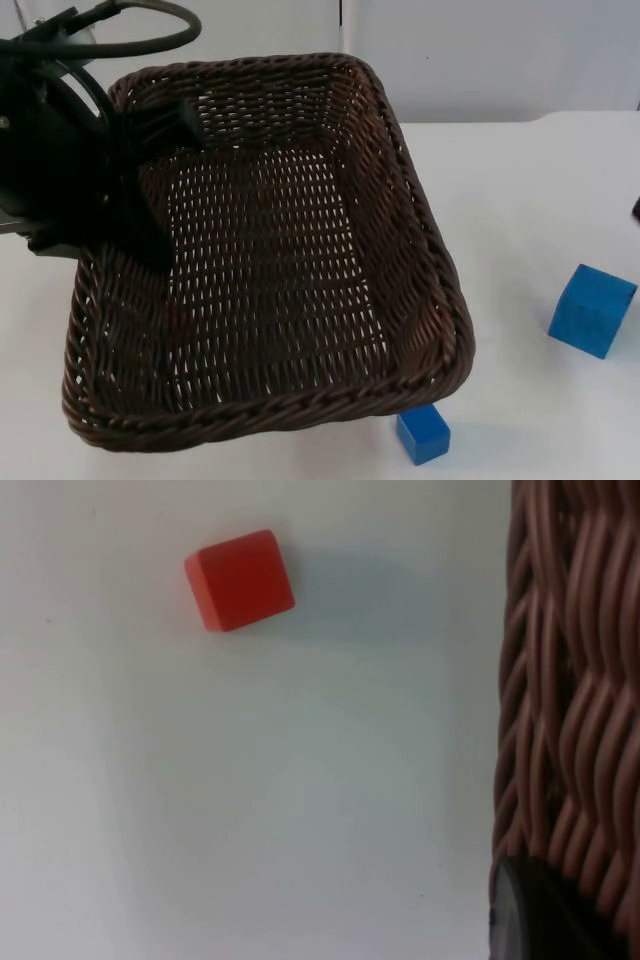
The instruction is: Pick up the basket with the left hand and place the largest block into the basket with the right hand.
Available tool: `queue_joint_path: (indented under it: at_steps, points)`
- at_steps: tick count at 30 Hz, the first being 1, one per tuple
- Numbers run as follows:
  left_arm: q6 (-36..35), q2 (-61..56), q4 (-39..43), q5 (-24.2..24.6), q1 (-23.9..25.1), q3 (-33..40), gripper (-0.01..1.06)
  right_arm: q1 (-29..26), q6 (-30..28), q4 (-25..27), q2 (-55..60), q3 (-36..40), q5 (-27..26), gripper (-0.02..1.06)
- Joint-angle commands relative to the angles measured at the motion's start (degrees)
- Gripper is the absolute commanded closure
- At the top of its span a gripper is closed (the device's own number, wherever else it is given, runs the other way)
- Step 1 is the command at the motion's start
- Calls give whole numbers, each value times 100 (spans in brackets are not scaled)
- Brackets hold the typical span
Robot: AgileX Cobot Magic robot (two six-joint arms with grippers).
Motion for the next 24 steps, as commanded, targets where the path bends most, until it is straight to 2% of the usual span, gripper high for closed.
queue_joint_path:
  at_steps: [1,6,12,19,24]
  points:
    - [11,-77,-196,-71,-27,-11,105,40,-132,-17,194,-37,-55,-1]
    - [13,-77,-196,-71,-27,-11,105,40,-513,-17,488,-37,-66,-1]
    - [24,-77,-208,-71,-27,-11,105,40,-685,-38,662,-45,-170,-1]
    - [24,-77,-231,-82,-27,-11,105,40,-1169,-22,817,-50,-482,-1]
    - [24,-77,-219,-96,-27,-11,105,40,-1199,-22,1049,-161,-592,-1]
